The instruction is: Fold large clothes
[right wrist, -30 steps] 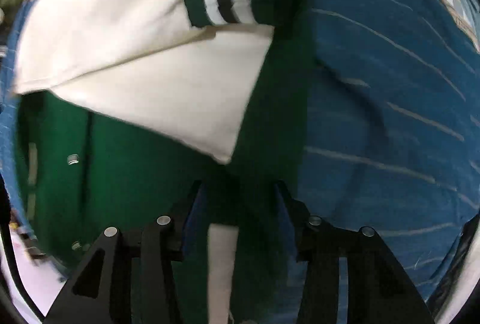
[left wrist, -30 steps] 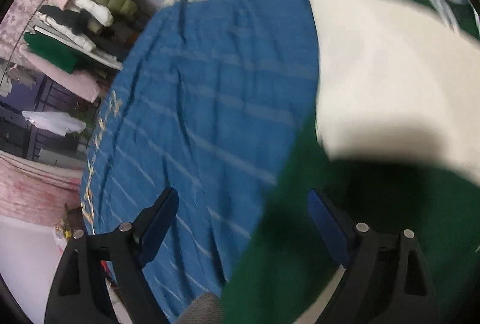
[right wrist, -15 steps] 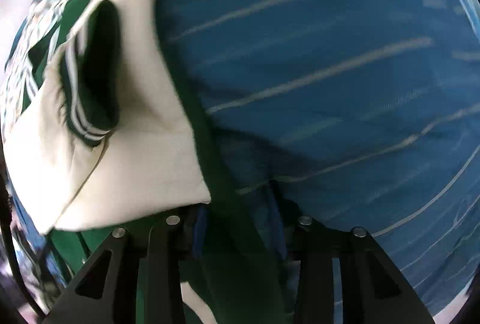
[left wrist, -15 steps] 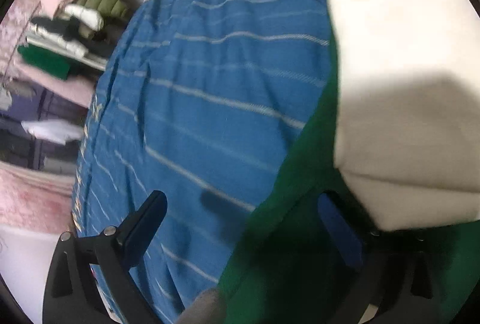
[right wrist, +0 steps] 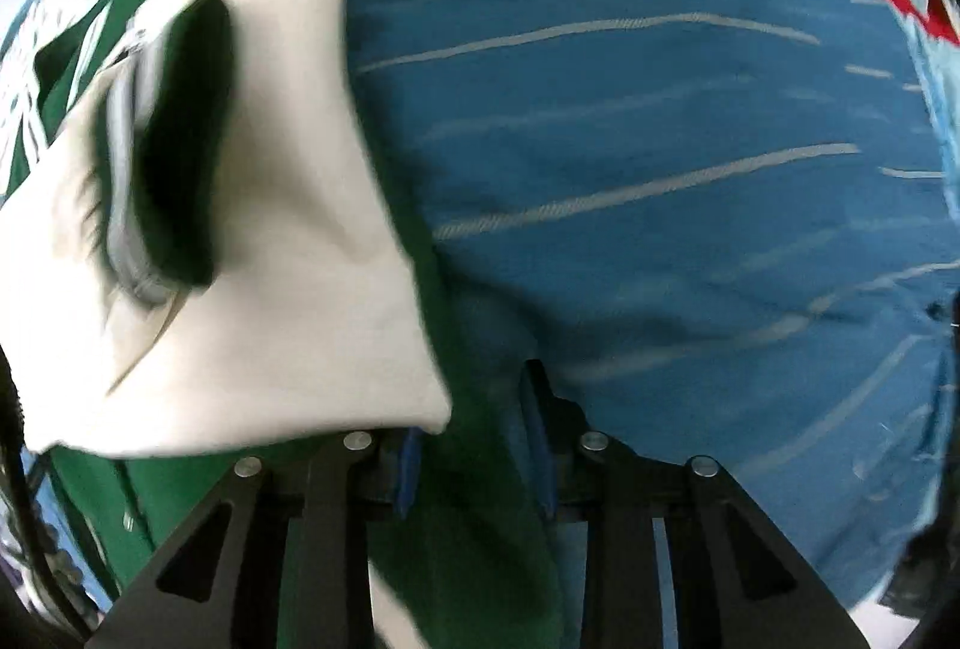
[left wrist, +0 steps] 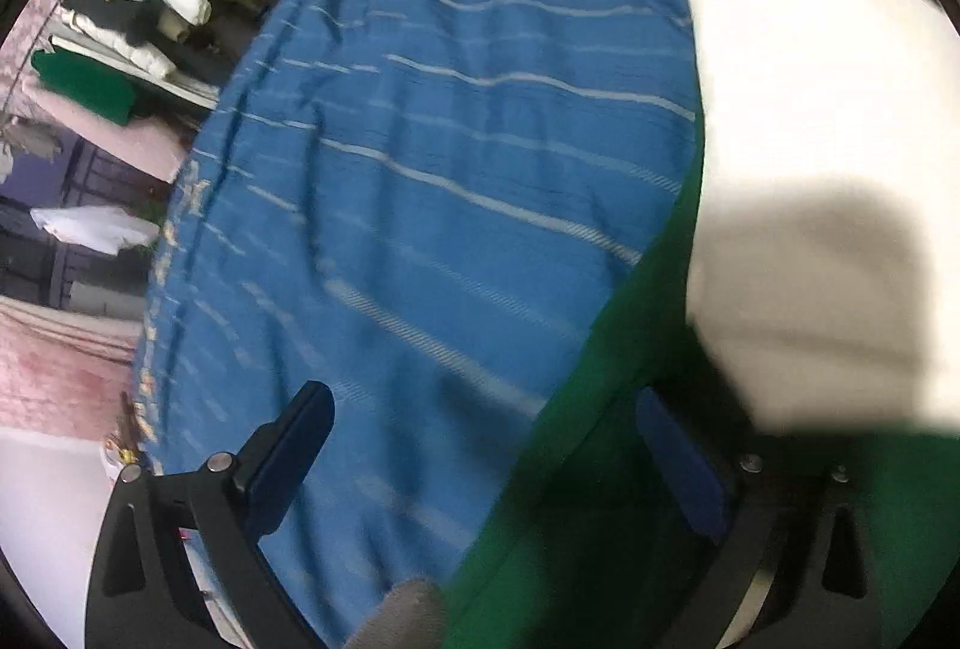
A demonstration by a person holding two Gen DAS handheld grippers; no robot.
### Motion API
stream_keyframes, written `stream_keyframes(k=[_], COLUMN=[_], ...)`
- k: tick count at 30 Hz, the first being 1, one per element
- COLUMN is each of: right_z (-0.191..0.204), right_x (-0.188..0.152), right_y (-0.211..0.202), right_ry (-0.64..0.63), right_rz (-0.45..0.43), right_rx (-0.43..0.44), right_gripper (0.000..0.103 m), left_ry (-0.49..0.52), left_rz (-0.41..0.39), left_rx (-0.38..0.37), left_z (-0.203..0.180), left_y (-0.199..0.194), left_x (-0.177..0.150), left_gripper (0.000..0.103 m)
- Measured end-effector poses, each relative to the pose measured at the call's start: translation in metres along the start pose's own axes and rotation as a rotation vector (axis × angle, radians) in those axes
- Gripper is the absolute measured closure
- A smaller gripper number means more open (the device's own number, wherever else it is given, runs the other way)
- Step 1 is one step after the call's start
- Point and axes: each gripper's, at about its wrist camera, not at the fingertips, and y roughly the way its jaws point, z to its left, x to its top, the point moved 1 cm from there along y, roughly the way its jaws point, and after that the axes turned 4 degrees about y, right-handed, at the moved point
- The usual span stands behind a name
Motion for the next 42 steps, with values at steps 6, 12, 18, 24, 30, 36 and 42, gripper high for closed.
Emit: stream_keyframes(k=[6, 12, 18, 24, 30, 36, 42], right_z=[-0.035, -0.086, -0.088, -0.071, -0.119, -0.08, -0.04], right_x=[-0.08, -0.184, -0.24, -0.242, -0.224, -0.22, -0.208], right_y=[-0.051, -0.006, 0.045, 0.025, -0.01, 0.037, 0.045], right_ry=[-0.034, 0.153, 0.26, 0.202, 0.31, 0.156, -0.032], right_rz=[0.09, 0.305, 0.337, 0.336, 0.233, 0.309, 0.332], right_rx=[0.131, 0.215, 0.276, 0.25, 0.203, 0.334, 0.456], right_gripper=[0.058, 0.057, 0.083, 0.077, 0.076, 0.077, 0.078], left_ry=[0.05, 0.131, 0.214, 0.222, 0.089, 0.15, 0.233], left_rz=[-0.052, 0.006, -0.011, -0.003, 0.021, -0.006, -0.026], left_rx=[-0.012, 0.018, 0.089, 0.065, -0.037, -0.136, -0.1], left_z=[0.026, 0.002, -0.036, -0.032, -0.016, -0.069, -0.166], left_y=[-0.069, -0.068, -0.021, -0.028, -0.063, -0.122, -0.152], left_x=[-0.069, -0.144, -0.177, -0.172, -0.164, -0.169, -0.188], left_gripper=[0.0, 0.0, 0.0, 0.0, 0.0, 0.0, 0.0])
